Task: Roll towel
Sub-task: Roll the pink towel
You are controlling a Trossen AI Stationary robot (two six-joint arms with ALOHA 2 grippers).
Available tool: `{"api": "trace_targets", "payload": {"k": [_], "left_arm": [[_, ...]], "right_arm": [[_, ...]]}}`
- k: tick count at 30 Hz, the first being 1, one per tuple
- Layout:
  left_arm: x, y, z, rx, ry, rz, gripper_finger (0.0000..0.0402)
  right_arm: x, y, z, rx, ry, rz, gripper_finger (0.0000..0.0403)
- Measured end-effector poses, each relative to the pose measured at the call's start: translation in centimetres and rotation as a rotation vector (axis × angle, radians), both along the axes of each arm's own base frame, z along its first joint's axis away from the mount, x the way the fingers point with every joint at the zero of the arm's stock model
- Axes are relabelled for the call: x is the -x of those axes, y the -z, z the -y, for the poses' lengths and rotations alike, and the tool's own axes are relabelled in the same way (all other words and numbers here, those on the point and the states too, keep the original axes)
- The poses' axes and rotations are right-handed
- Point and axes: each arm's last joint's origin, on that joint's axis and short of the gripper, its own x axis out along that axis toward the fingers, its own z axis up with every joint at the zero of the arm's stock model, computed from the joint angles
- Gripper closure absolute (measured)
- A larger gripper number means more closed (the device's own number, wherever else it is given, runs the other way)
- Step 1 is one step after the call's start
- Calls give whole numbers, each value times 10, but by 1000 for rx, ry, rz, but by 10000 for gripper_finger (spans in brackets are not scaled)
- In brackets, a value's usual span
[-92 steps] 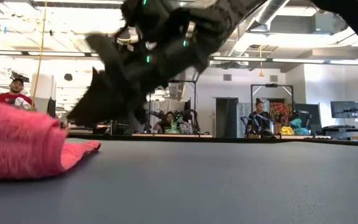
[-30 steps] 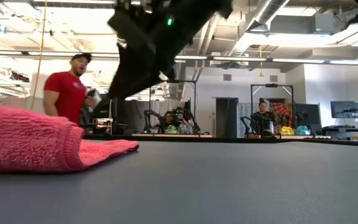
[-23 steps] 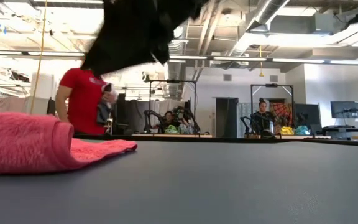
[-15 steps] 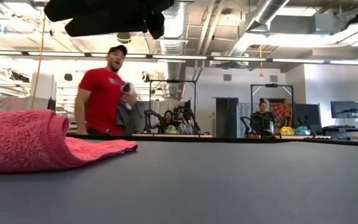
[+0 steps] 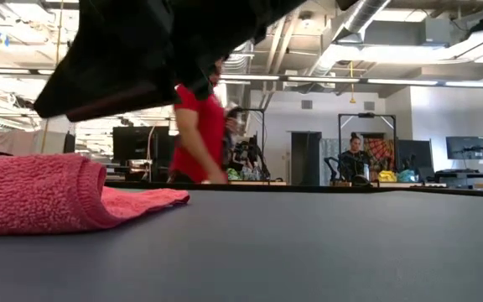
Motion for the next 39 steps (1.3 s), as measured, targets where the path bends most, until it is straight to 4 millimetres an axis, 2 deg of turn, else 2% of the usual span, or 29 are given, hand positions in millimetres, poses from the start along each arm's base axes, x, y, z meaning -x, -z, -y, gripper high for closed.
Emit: {"api": "trace_targets", "payload": {"k": [7, 16, 21, 29, 34, 39], "left_arm": [[-1, 0, -1, -10, 4, 0, 401], [-1, 1, -1, -12, 6, 1, 401], [-1, 1, -1, -18, 9, 2, 401], [-1, 1, -2, -20, 11, 1, 401], [-1, 1, -2, -23, 11, 0, 401], [-1, 1, -1, -21, 12, 1, 401]], "right_arm": [[3, 3, -8, -28, -13, -9, 224], [3, 9, -1, -59, 15, -67, 203], [3, 25, -5, -80, 6, -98, 202], [3, 40, -11, -106, 11, -105, 204], [2, 38, -10, -112, 19, -93, 208], [2, 37, -11, -183, 60, -85, 254]]}}
